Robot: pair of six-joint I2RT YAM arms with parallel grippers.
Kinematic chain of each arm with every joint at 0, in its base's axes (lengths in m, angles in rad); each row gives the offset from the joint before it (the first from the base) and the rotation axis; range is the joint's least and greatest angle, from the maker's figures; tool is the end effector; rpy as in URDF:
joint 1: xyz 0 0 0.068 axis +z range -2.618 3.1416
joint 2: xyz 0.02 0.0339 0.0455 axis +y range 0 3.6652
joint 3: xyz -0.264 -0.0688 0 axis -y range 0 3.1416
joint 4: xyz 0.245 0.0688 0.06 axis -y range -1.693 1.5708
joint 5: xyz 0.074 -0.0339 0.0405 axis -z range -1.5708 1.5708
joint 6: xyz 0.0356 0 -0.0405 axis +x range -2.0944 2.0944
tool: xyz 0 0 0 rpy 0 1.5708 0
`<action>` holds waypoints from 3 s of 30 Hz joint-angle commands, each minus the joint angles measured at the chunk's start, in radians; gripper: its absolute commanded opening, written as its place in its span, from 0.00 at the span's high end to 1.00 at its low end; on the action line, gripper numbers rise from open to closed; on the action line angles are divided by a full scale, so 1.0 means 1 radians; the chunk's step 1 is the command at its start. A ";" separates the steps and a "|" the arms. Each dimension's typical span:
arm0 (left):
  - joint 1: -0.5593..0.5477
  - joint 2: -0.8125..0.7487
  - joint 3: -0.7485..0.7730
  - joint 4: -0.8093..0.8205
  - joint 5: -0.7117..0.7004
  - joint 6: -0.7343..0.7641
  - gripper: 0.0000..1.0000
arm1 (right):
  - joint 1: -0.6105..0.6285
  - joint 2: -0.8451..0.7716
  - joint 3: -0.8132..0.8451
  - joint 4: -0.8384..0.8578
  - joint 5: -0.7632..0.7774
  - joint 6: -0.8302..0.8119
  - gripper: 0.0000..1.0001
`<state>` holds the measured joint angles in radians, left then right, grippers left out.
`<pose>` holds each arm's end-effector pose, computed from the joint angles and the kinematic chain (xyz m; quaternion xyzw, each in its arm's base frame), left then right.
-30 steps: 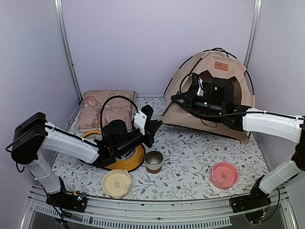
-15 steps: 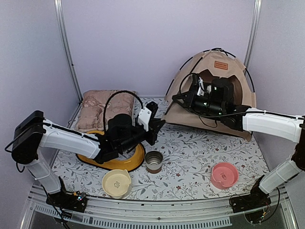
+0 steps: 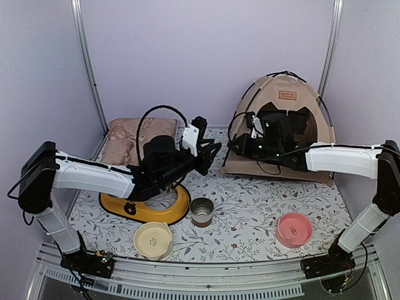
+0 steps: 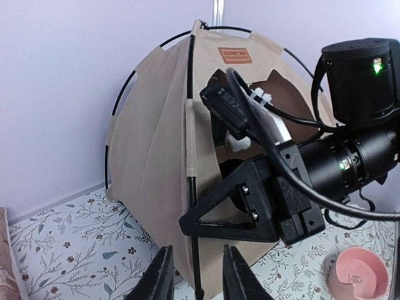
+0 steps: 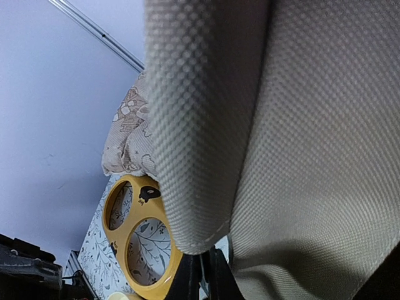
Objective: Set up the pet tent
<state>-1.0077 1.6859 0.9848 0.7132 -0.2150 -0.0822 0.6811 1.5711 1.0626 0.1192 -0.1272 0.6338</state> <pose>0.2119 -0.3215 0.2649 0.2436 0.6593 -0.3021 0.6439 0.2803 0.2330 0.2691 -0.0550 0.8278 0.3815 0.4077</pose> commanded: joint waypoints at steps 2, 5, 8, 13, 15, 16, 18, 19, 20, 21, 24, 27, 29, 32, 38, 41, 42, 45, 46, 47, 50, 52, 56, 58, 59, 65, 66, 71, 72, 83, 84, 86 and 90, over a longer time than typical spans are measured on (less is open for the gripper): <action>0.040 -0.017 0.005 -0.080 -0.028 -0.070 0.69 | -0.005 0.094 0.090 0.020 0.101 -0.040 1.00; 0.059 -0.055 -0.020 -0.113 -0.033 -0.102 0.61 | -0.007 0.163 0.110 0.058 0.100 -0.060 1.00; 0.084 -0.095 -0.045 -0.156 -0.023 -0.137 0.52 | -0.007 0.225 0.138 0.045 0.068 -0.076 0.80; 0.126 -0.139 -0.075 -0.212 0.029 -0.174 0.44 | 0.002 0.192 0.100 0.026 0.049 -0.077 0.38; 0.137 -0.146 -0.077 -0.230 0.044 -0.185 0.41 | 0.006 0.155 0.087 -0.007 0.043 -0.087 0.30; 0.140 -0.148 -0.076 -0.236 0.052 -0.189 0.40 | 0.009 0.133 0.081 -0.026 0.042 -0.089 0.27; 0.145 -0.151 -0.070 -0.252 0.068 -0.196 0.39 | 0.009 0.083 0.067 -0.061 0.032 -0.096 0.22; 0.146 -0.153 -0.066 -0.261 0.073 -0.199 0.38 | 0.010 0.054 0.059 -0.077 0.027 -0.101 0.20; 0.148 -0.155 -0.061 -0.271 0.078 -0.201 0.38 | 0.011 0.026 0.052 -0.095 0.022 -0.105 0.16; 0.149 -0.158 -0.058 -0.280 0.084 -0.204 0.37 | 0.011 -0.005 0.044 -0.112 0.018 -0.108 0.10; 0.154 -0.172 -0.046 -0.311 0.104 -0.213 0.34 | 0.011 -0.093 0.039 -0.197 0.036 -0.126 0.03; 0.161 -0.193 -0.038 -0.339 0.129 -0.222 0.31 | 0.003 -0.182 0.044 -0.268 0.090 -0.141 0.00; 0.166 -0.205 -0.033 -0.358 0.147 -0.227 0.30 | -0.019 -0.239 0.043 -0.303 0.107 -0.150 0.01; 0.169 -0.220 -0.015 -0.405 0.166 -0.229 0.29 | -0.069 -0.320 0.043 -0.352 0.129 -0.152 0.01; 0.175 -0.263 0.005 -0.494 0.174 -0.225 0.29 | -0.152 -0.406 0.022 -0.392 0.122 -0.155 0.01; 0.187 -0.296 0.002 -0.550 0.169 -0.229 0.29 | -0.184 -0.418 0.005 -0.405 0.110 -0.153 0.01; 0.198 -0.308 -0.002 -0.568 0.168 -0.234 0.29 | -0.199 -0.420 -0.004 -0.411 0.101 -0.151 0.01; 0.227 -0.349 -0.022 -0.608 0.168 -0.247 0.29 | -0.265 -0.429 -0.037 -0.427 0.045 -0.135 0.01; 0.235 -0.364 -0.030 -0.617 0.164 -0.252 0.29 | -0.285 -0.435 -0.049 -0.431 0.036 -0.131 0.01; 0.244 -0.379 -0.036 -0.629 0.148 -0.261 0.29 | -0.301 -0.444 -0.066 -0.433 0.033 -0.129 0.01; 0.293 -0.419 -0.042 -0.711 0.064 -0.321 0.26 | -0.355 -0.466 -0.096 -0.440 0.027 -0.126 0.01; 0.349 -0.432 -0.040 -0.771 0.016 -0.367 0.24 | -0.392 -0.472 -0.109 -0.451 0.029 -0.130 0.01; 0.492 -0.440 -0.050 -0.828 0.010 -0.435 0.19 | -0.474 -0.487 -0.134 -0.477 0.020 -0.140 0.01; 0.571 -0.421 -0.050 -0.833 0.024 -0.448 0.17 | -0.499 -0.502 -0.143 -0.484 0.024 -0.147 0.01; 0.608 -0.398 -0.045 -0.836 0.035 -0.452 0.15 | -0.503 -0.508 -0.146 -0.486 0.030 -0.151 0.01; 0.747 -0.168 0.101 -0.874 0.046 -0.431 0.10 | -0.503 -0.528 -0.134 -0.516 0.073 -0.174 0.01; 0.757 -0.131 0.129 -0.883 0.030 -0.426 0.09 | -0.504 -0.531 -0.123 -0.526 0.082 -0.180 0.01; 0.818 -0.003 0.242 -0.914 -0.050 -0.416 0.05 | -0.501 -0.545 -0.088 -0.546 -0.012 -0.218 0.01; 0.831 0.017 0.261 -0.922 -0.072 -0.416 0.05 | -0.496 -0.546 -0.085 -0.552 -0.034 -0.221 0.01; 0.998 0.210 0.434 -0.983 -0.006 -0.388 0.01 | -0.404 -0.588 -0.125 -0.541 -0.060 -0.197 0.01; 1.006 0.247 0.471 -1.012 0.036 -0.379 0.01 | -0.399 -0.587 -0.122 -0.540 -0.061 -0.195 0.01; 1.012 0.340 0.552 -1.054 0.091 -0.363 0.01 | -0.387 -0.582 -0.111 -0.537 -0.063 -0.195 0.01; 1.014 0.418 0.622 -1.070 0.137 -0.355 0.05 | -0.364 -0.576 -0.098 -0.524 -0.065 -0.192 0.01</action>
<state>0.0105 2.0495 1.5574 -0.2890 -0.1730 -0.4667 0.2939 0.9939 0.9451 -0.4324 -0.1772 0.4313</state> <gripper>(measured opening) 0.969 0.990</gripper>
